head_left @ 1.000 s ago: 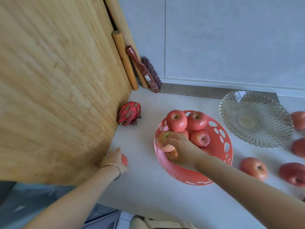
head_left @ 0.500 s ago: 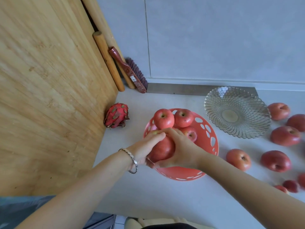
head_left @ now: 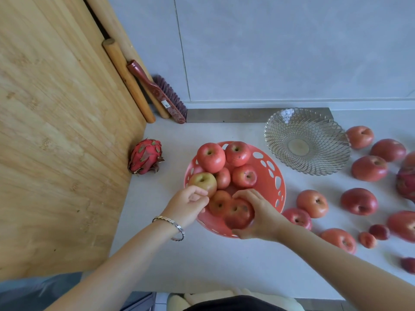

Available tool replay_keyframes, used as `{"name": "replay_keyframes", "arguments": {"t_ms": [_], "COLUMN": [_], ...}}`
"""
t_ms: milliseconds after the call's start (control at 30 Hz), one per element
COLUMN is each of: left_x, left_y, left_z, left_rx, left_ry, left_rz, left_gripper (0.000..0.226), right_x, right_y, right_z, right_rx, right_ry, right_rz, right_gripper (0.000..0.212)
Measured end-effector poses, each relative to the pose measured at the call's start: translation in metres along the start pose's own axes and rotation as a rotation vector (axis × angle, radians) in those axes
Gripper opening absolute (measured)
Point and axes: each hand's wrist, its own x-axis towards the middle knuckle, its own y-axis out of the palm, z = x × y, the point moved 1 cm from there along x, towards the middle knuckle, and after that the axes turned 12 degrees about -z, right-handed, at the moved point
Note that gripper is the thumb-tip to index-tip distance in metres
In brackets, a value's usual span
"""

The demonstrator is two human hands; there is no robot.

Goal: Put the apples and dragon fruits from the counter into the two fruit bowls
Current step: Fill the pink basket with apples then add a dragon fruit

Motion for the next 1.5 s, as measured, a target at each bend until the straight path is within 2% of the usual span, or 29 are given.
{"name": "replay_keyframes", "arguments": {"t_ms": [133, 233, 367, 500, 700, 867, 967, 1033, 1100, 1167, 1233, 1300, 1400, 1500], "left_x": [-0.002, -0.003, -0.007, -0.009, -0.01, -0.011, -0.01, -0.009, -0.009, -0.009, -0.011, -0.013, -0.015, -0.014], "left_y": [0.001, 0.001, 0.006, 0.011, 0.015, 0.024, 0.026, 0.028, 0.03, 0.034, 0.037, 0.04, 0.038, 0.036], "left_z": [0.003, 0.005, 0.006, 0.006, 0.006, 0.001, -0.008, -0.015, -0.019, -0.021, -0.022, -0.021, -0.019, -0.016], "left_rx": [-0.011, -0.001, 0.012, 0.017, 0.045, 0.099, 0.137, 0.136, 0.126, 0.115, 0.103, 0.081, 0.078, 0.105], "left_ry": [-0.003, 0.0, 0.002, 0.011, 0.025, 0.07, 0.141, 0.178, 0.193, 0.196, 0.196, 0.198, 0.212, 0.221], "left_rz": [-0.024, -0.026, -0.005, 0.015, 0.029, 0.059, 0.061, 0.054, 0.047, 0.049, 0.055, 0.062, 0.06, 0.053], "left_gripper": [0.013, 0.015, 0.016, 0.016, 0.017, 0.013, 0.012, 0.014, 0.013, 0.011, 0.01, 0.013, 0.015, 0.017], "right_x": [-0.002, 0.003, 0.009, 0.002, 0.005, 0.008, 0.007, 0.001, -0.011, -0.024, -0.033, -0.037, -0.043, -0.046], "right_y": [0.017, 0.015, 0.014, 0.025, 0.022, 0.01, -0.027, -0.056, -0.075, -0.073, -0.06, -0.047, -0.035, -0.026], "right_z": [0.002, 0.002, 0.007, 0.011, 0.008, 0.017, 0.023, 0.008, -0.017, -0.041, -0.057, -0.068, -0.079, -0.084], "right_rx": [0.005, 0.014, -0.173, -0.414, -0.196, -0.328, -0.322, -0.362, -0.549, -0.66, -0.658, -0.655, -0.738, -0.874], "right_ry": [-0.08, -0.036, -0.06, 0.168, 0.335, 0.309, 0.281, 0.31, 0.325, 0.299, 0.219, 0.153, 0.246, 0.27], "right_rz": [0.018, -0.106, -0.036, -0.067, -0.083, 0.041, -0.141, -0.237, -0.098, 0.093, 0.091, -0.005, -0.07, -0.048], "right_gripper": [0.067, 0.045, 0.042, 0.051, 0.04, 0.04, 0.027, 0.04, 0.055, 0.082, 0.099, 0.108, 0.118, 0.106]}}
